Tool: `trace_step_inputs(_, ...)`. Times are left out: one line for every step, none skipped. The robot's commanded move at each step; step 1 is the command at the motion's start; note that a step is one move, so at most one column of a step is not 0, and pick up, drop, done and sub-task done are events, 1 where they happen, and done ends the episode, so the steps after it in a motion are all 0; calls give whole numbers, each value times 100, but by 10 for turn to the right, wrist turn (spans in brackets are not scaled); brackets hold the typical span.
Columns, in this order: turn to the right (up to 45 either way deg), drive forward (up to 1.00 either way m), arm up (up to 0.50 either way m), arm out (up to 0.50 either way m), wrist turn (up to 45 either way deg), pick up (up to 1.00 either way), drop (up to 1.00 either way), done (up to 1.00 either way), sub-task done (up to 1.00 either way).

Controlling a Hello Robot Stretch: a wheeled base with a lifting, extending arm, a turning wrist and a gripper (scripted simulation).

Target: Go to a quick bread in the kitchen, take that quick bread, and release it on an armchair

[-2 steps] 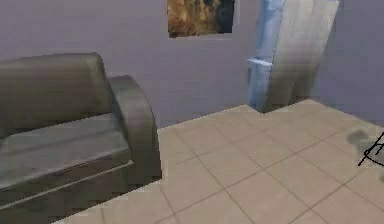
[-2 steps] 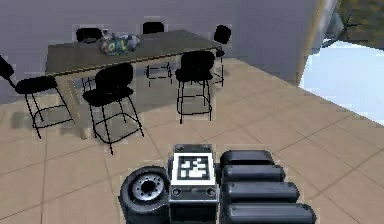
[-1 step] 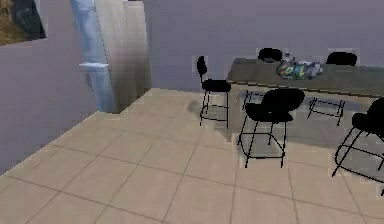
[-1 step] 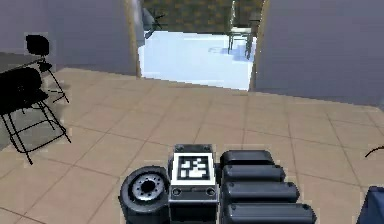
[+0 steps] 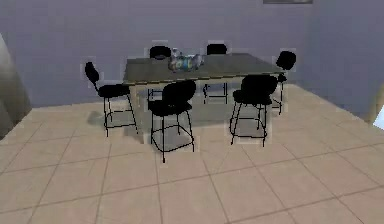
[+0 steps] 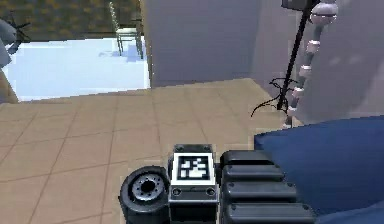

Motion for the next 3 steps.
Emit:
trace_step_inputs(-450,0,0,0,0,0,0,0,0)
trace_step_inputs(-450,0,0,0,0,0,0,0,0)
trace_step_inputs(-300,0,0,0,0,0,0,0,0)
